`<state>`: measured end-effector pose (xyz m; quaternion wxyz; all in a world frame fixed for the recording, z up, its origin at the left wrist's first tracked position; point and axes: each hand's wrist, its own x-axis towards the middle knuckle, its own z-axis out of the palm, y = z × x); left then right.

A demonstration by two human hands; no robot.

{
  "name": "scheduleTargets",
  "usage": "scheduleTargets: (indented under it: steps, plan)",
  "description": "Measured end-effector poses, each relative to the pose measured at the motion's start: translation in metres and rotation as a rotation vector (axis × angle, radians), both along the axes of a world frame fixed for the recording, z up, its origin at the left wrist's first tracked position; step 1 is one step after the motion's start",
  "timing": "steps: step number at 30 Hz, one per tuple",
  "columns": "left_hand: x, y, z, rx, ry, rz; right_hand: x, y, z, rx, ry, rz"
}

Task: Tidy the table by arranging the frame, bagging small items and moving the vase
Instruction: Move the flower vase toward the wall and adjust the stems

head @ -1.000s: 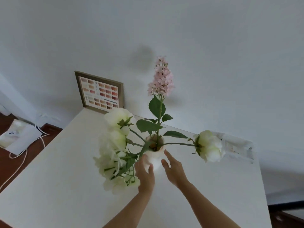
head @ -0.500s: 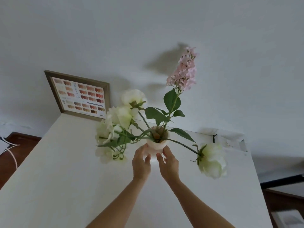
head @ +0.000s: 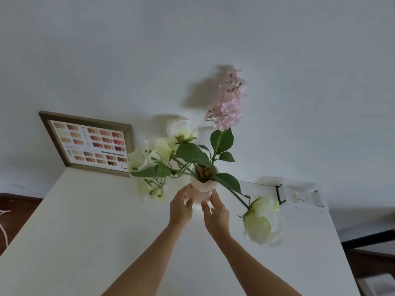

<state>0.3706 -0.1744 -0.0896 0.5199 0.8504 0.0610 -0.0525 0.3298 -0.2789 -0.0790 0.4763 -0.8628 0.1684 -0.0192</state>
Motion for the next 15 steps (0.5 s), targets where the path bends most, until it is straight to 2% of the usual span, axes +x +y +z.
scheduleTargets:
  steps: [5,8,10,11,13,15]
  plan:
    - [0.008,0.001,-0.003,-0.007,0.051,-0.049,0.005,-0.003,0.007,0.012,0.037,-0.004]
    - [0.006,0.003,0.001,-0.09,0.072,-0.041,-0.001,-0.006,0.012,0.171,0.045,-0.053]
    - [0.0,0.009,0.008,-0.208,0.094,0.053,-0.013,-0.013,0.015,0.461,0.047,-0.186]
    - [-0.005,0.014,0.012,-0.327,0.131,0.15,-0.022,-0.019,0.016,0.647,0.045,-0.263]
    - [-0.017,0.027,0.028,-0.688,0.195,0.379,-0.04,-0.034,0.017,1.01,0.025,-0.414]
    - [-0.029,0.044,0.044,-0.995,0.146,0.522,-0.058,-0.051,0.027,1.273,-0.039,-0.565]
